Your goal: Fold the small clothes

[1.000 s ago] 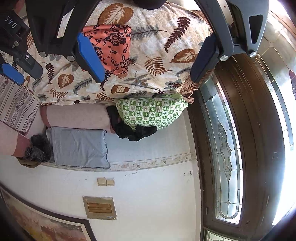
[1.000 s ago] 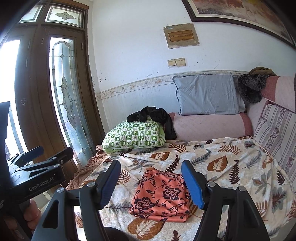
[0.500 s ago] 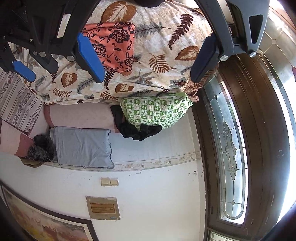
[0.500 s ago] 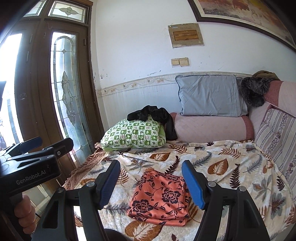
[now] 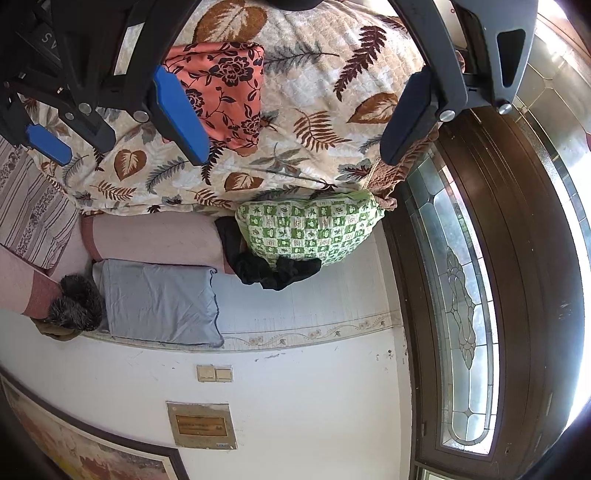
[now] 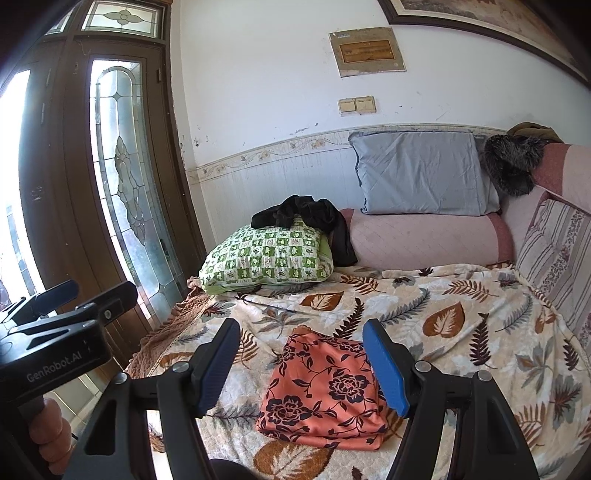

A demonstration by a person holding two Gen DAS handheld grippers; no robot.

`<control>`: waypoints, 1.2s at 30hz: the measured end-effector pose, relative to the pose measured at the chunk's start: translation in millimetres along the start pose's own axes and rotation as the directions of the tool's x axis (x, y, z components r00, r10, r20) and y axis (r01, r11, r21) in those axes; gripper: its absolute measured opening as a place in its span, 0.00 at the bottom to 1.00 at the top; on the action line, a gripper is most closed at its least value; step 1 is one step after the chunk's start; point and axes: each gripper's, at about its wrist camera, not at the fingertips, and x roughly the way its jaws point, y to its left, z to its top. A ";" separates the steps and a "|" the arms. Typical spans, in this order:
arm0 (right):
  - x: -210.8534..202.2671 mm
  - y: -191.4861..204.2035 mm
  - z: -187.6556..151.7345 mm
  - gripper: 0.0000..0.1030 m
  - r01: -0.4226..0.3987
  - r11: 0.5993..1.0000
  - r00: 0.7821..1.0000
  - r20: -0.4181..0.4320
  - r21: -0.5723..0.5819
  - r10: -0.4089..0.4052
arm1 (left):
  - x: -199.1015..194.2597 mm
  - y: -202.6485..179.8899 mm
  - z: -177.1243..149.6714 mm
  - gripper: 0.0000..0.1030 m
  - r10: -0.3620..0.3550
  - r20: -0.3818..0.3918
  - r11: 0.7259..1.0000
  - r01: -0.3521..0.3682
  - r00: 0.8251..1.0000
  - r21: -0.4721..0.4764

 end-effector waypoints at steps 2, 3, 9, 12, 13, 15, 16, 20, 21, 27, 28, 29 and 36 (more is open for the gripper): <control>4.7 -2.2 1.0 0.70 0.003 1.000 1.000 -0.005 0.010 -0.003 | 3.9 -0.1 0.2 0.91 0.000 0.000 1.000 0.000 1.000 0.003; 7.2 -2.6 0.8 0.70 0.005 1.000 1.000 -0.008 0.013 -0.005 | 5.8 0.3 0.1 0.91 0.001 0.000 1.000 -0.001 1.000 0.000; 22.6 -1.5 0.2 0.70 0.010 1.000 1.000 -0.030 0.011 -0.010 | 17.2 4.4 -1.9 0.91 0.001 -0.010 1.000 -0.001 1.000 -0.008; 27.6 -0.9 -0.7 0.70 0.011 1.000 0.999 -0.038 0.015 -0.011 | 21.2 6.7 -3.3 0.91 -0.002 -0.015 1.000 0.002 1.000 -0.013; 28.9 -0.9 -0.7 0.70 0.012 1.000 0.999 -0.040 0.015 -0.011 | 22.9 7.4 -3.3 0.91 -0.002 -0.016 1.000 0.002 1.000 -0.014; 30.6 -0.5 -0.8 0.70 0.015 1.000 0.999 -0.043 0.012 -0.014 | 24.3 8.1 -3.6 0.91 -0.009 -0.016 1.000 0.009 1.000 -0.017; 31.3 0.0 -0.7 0.70 0.019 1.000 0.999 -0.043 0.008 -0.018 | 25.8 7.8 -4.0 0.91 -0.012 -0.017 1.000 0.012 1.000 -0.019; 33.6 -0.6 -1.2 0.70 0.034 0.999 0.998 -0.050 0.004 -0.033 | 31.8 9.6 -5.6 0.91 -0.029 -0.021 0.999 0.029 0.999 -0.030; 33.6 -0.7 -1.3 0.70 0.040 0.999 0.998 -0.051 0.002 -0.040 | 33.2 10.1 -5.9 0.91 -0.032 -0.022 0.999 0.032 0.999 -0.032; 39.5 -2.9 -2.3 0.70 0.070 0.998 0.995 -0.064 -0.001 -0.070 | 44.4 10.0 -7.8 0.91 -0.052 -0.039 0.998 0.051 0.998 -0.039; 41.3 -3.7 -2.5 0.70 0.074 0.997 0.995 -0.068 0.000 -0.074 | 47.2 9.1 -7.8 0.91 -0.055 -0.045 0.998 0.053 0.997 -0.036; 43.5 -4.6 -3.0 0.70 0.077 0.997 0.994 -0.073 0.002 -0.077 | 49.6 8.3 -7.9 0.91 -0.056 -0.051 0.998 0.054 0.997 -0.033; 56.6 -7.6 2.9 0.70 0.072 0.997 0.995 -0.072 0.025 -0.070 | 57.1 9.4 -4.1 0.91 -0.032 -0.061 0.999 0.032 0.998 -0.011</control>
